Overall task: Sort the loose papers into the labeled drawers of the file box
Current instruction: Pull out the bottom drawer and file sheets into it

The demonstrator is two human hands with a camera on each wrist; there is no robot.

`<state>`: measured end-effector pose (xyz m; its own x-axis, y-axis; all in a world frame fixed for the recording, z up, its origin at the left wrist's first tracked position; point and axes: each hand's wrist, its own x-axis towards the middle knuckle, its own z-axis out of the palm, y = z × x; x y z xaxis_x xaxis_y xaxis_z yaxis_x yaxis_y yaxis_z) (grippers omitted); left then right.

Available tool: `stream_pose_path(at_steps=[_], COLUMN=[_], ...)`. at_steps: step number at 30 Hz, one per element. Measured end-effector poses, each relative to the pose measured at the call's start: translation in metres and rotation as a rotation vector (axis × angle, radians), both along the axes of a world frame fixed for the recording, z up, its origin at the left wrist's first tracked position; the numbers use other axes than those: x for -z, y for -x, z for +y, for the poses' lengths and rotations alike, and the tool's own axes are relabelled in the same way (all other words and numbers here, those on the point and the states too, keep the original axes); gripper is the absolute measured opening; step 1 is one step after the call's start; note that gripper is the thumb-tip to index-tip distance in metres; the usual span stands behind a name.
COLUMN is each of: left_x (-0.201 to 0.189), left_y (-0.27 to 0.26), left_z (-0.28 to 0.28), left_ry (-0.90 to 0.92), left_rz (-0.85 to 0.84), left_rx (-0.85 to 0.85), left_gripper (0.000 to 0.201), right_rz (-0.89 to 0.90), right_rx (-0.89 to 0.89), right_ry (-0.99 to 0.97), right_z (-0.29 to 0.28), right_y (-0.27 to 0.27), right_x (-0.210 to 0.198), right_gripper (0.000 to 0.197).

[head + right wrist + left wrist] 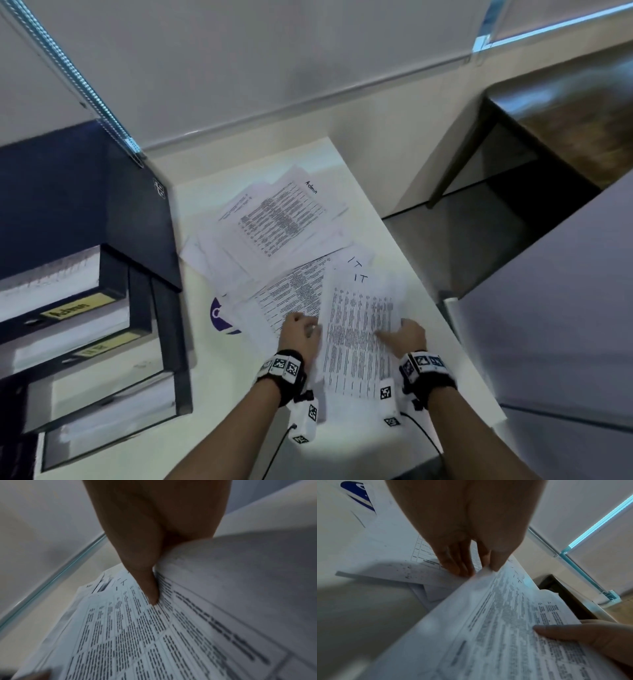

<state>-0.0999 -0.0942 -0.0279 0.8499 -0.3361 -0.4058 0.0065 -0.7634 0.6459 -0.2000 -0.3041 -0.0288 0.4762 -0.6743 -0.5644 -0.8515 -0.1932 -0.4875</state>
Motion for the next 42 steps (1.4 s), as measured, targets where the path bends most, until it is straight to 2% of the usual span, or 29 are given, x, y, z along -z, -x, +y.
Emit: stream_pose_path(at_steps=[1,2,5,8,10,13,15,19,22,24,26,28,29,30,32,34,35,38,40,41,42], left_x=[0.004,0.005,0.015,0.012,0.006,-0.005,-0.011,-0.026,-0.029,-0.030,-0.029,-0.033,-0.033,-0.031,-0.021,-0.014,-0.011,-0.010,-0.014,-0.013,-0.014], left_y=[-0.004,-0.009,-0.013,0.000,0.009,0.017,0.021,0.029,0.031,0.035,0.043,0.049,0.048,0.044,0.031,0.019,0.014,0.008,0.005,0.005,0.006], left_z=[0.004,0.009,0.025,0.023,0.017,0.009,0.005,0.007,0.019,0.026,0.031,0.032,0.032,0.033,0.039,0.045,0.047,0.042,0.036,0.036,0.035], left_ry=[-0.010,-0.055,-0.307,-0.539,-0.573,-0.550,-0.535,-0.412,-0.228,-0.143,-0.077,-0.033,-0.034,-0.059,-0.194,-0.284,-0.284,-0.191,-0.133,-0.098,-0.060], left_rz=[-0.075,-0.123,-0.162,-0.191,-0.212,-0.235,-0.236,-0.156,-0.012,0.077,0.216,0.345,0.354,0.292,0.069,-0.054,-0.065,0.001,0.076,0.128,0.179], left_rx=[-0.002,0.051,0.343,0.500,0.542,0.540,0.554,0.525,0.416,0.350,0.391,0.379,0.338,0.295,0.228,0.077,-0.024,-0.258,-0.287,-0.286,-0.278], left_gripper=[0.022,0.035,0.065,0.084,0.085,0.059,0.045,0.035,0.046,0.041,0.034,0.050,0.060,0.064,0.058,0.053,0.049,0.035,0.031,0.033,0.044], right_rz=[-0.050,-0.101,-0.189,-0.234,-0.265,-0.275,-0.266,-0.215,-0.262,-0.327,-0.424,-0.475,-0.467,-0.434,-0.340,-0.252,-0.198,-0.129,-0.101,-0.110,-0.115], right_rx=[0.080,0.181,0.395,0.391,0.322,0.229,0.227,0.325,0.437,0.518,0.594,0.627,0.608,0.555,0.433,0.310,0.245,0.047,-0.052,-0.087,-0.123], right_ry=[0.000,0.001,0.021,-0.014,-0.025,-0.075,-0.116,-0.167,-0.158,-0.194,-0.376,-0.578,-0.640,-0.647,-0.599,-0.526,-0.459,-0.170,-0.096,-0.089,-0.100], right_z=[-0.006,-0.013,-0.032,-0.031,-0.021,-0.009,-0.006,-0.018,-0.036,-0.049,-0.059,-0.064,-0.063,-0.063,-0.057,-0.046,-0.039,-0.006,0.016,0.025,0.035], right_y=[0.002,0.003,0.009,0.005,0.000,-0.010,-0.015,-0.016,-0.010,-0.004,0.002,0.005,0.006,0.008,0.014,0.022,0.025,0.021,0.015,0.013,0.010], right_x=[-0.001,0.000,0.000,-0.002,-0.009,-0.010,-0.010,-0.011,-0.013,-0.016,-0.014,-0.009,-0.011,-0.004,0.004,0.020,0.022,-0.001,-0.011,-0.013,-0.013], right_gripper=[0.044,0.039,0.043,0.039,0.036,0.040,0.044,0.048,0.051,0.057,0.063,0.051,0.042,0.043,0.058,0.074,0.076,0.048,0.044,0.045,0.046])
